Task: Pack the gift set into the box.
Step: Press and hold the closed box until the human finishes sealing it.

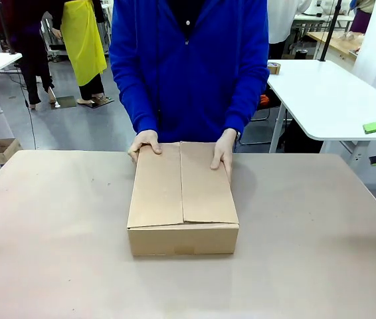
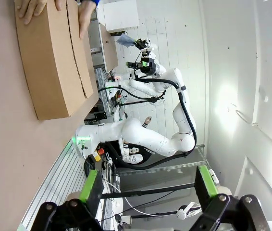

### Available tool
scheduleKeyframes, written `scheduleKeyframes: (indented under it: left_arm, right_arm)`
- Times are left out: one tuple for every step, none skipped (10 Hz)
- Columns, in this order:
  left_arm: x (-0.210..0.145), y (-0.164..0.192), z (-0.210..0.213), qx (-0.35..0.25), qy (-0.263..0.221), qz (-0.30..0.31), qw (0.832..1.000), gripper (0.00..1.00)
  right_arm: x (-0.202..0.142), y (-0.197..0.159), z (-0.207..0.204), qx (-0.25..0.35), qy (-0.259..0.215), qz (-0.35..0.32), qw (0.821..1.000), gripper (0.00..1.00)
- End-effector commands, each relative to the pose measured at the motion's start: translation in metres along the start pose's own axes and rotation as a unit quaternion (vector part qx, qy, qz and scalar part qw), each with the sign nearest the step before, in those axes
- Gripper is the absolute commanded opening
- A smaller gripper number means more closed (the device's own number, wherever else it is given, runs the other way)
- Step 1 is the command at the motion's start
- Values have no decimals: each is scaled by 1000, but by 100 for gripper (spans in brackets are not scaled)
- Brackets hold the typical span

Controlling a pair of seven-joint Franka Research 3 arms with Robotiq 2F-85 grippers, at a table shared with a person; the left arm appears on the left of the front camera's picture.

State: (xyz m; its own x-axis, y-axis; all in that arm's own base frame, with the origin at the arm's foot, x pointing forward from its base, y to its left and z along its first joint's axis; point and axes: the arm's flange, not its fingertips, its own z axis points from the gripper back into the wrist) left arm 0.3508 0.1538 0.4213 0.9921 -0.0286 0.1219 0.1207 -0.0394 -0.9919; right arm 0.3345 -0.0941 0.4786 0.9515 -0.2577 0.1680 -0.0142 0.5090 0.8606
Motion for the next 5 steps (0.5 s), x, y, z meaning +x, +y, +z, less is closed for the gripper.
scheduleKeyframes:
  left_arm:
    - [-5,1,-2,-1,-1,-3,1000,100]
    - [0,0,0,0,0,0,1000,100]
    - [17,-5,-40,25,102,-44,993,100]
    - [30,-8,-91,46,188,-118,974,100]
    - [39,-2,-151,40,236,-234,942,100]
  right_arm:
    - [0,-2,0,3,-1,14,1000,100]
    - [0,0,0,0,0,0,1000,100]
    - [6,26,-32,-20,54,69,996,100]
    - [8,57,-76,-18,105,181,978,100]
    - [10,86,-131,69,169,326,928,100]
